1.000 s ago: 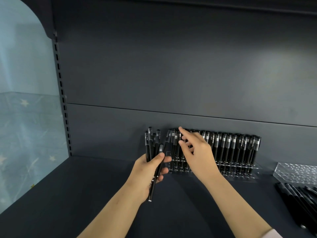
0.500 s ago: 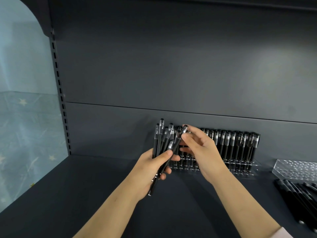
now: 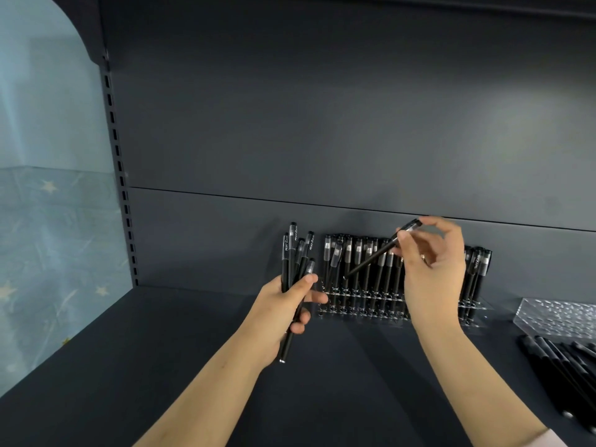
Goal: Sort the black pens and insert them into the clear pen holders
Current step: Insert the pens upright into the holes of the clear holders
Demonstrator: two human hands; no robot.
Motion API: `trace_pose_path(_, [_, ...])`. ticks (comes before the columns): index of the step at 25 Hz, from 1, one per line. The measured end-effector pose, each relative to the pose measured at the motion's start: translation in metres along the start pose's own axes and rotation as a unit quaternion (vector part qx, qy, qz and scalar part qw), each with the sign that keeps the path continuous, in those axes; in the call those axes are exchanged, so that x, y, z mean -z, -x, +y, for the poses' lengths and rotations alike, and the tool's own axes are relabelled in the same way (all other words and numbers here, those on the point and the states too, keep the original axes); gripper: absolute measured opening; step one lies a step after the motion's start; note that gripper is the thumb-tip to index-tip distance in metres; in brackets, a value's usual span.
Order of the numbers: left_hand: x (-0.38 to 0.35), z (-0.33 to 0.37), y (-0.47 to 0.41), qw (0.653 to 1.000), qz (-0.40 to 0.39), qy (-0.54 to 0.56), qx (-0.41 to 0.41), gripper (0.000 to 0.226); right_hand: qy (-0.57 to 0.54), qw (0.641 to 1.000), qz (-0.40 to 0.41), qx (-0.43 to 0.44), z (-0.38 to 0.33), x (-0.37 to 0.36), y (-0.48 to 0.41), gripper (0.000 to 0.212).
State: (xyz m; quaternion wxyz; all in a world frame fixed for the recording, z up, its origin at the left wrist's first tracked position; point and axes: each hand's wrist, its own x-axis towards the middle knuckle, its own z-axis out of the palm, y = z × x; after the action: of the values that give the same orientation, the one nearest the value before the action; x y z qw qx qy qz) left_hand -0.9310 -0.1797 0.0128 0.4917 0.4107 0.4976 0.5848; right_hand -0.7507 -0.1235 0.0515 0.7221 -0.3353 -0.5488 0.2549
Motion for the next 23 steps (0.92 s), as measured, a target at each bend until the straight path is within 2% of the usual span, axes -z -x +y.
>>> trace_pose_path(5, [-0.002, -0.001, -0.006, 0.999, 0.034, 0.033, 0.002, 0.014, 0.057, 0.996, -0.058, 0.027, 0.004, -0.007, 0.011, 0.026])
trace_pose_path(9, [-0.005, -0.001, -0.006, 0.999, 0.042, 0.020, -0.023, 0.008, 0.098, 0.991, -0.077, 0.041, 0.009, -0.013, 0.015, 0.026])
trace_pose_path(20, [-0.005, 0.001, 0.001, 0.995, 0.035, 0.028, -0.088, 0.014, 0.111, 0.989, -0.078, 0.061, 0.015, -0.018, 0.008, 0.022])
trace_pose_path(23, [-0.005, 0.001, 0.000, 0.995, 0.045, 0.034, -0.087, 0.014, 0.189, 0.969, -0.123, 0.098, 0.026, -0.024, 0.008, 0.025])
